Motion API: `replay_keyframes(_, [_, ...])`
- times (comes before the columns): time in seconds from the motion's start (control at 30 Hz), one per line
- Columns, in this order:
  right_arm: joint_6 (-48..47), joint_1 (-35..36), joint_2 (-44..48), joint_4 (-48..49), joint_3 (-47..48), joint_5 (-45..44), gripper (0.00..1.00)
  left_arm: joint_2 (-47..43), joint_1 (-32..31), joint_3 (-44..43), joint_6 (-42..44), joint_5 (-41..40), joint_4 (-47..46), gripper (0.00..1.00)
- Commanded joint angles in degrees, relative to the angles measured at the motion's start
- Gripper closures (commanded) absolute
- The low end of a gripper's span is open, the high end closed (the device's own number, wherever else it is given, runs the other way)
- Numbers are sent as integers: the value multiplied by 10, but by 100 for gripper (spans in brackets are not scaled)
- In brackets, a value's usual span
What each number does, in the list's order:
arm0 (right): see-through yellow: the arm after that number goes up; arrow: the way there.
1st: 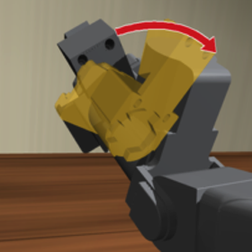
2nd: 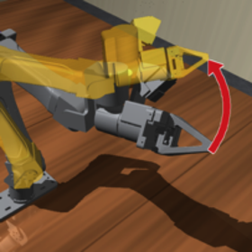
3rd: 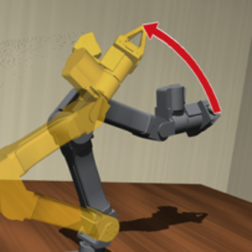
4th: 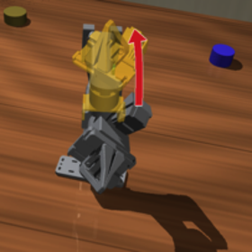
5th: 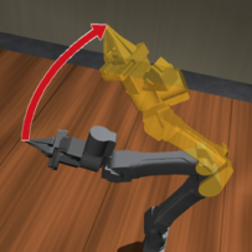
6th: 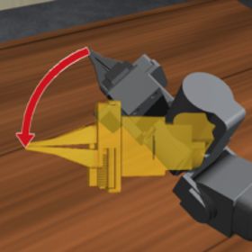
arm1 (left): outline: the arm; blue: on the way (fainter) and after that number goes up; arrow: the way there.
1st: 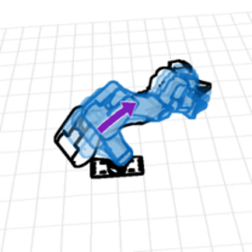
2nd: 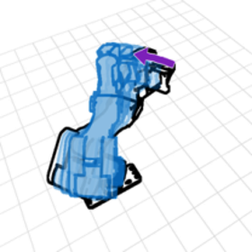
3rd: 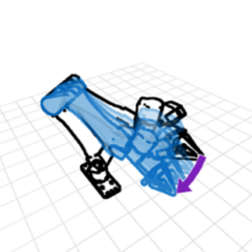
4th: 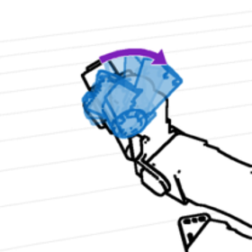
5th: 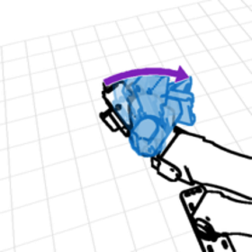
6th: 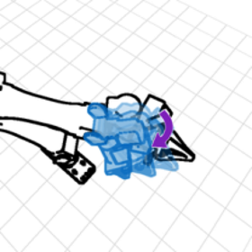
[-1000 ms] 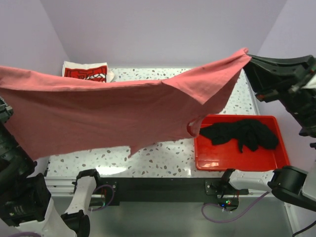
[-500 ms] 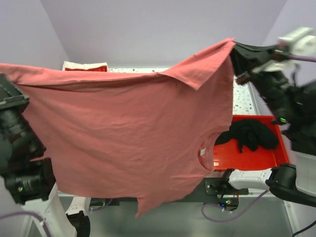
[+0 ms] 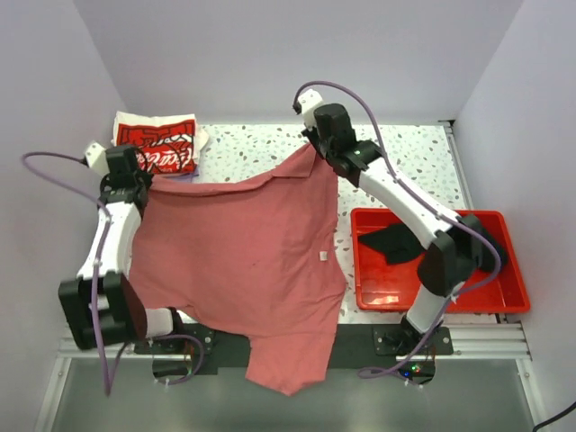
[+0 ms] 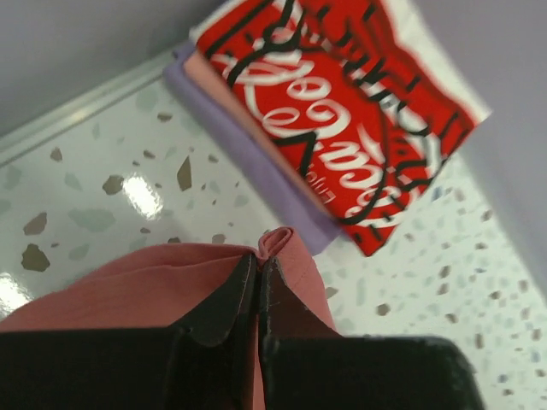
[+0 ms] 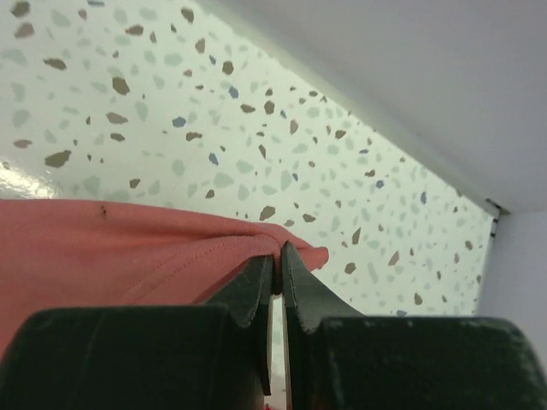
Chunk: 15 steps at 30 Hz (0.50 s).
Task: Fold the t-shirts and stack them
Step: Flatten the tshirt out
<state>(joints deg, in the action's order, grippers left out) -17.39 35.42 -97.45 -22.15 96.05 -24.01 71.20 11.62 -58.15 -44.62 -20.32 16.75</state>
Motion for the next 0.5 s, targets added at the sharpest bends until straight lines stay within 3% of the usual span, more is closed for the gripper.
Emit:
replay_keyframes(0.0, [41,-30,-37,69,12,31,100,93,4,5,-2,37,-80,100])
replay_keyframes(0.17, [60,-58,-138,53,68,50,100,212,5,-12,24,63,-152,100])
replay_keyframes(0.27, [62,-70,-182,42,100,57,100,253,5,-41,46,63,-150,100])
replay_keyframes(0.47, [67,-74,-197,22,106,78,100,272,4,-65,50,62,-137,100])
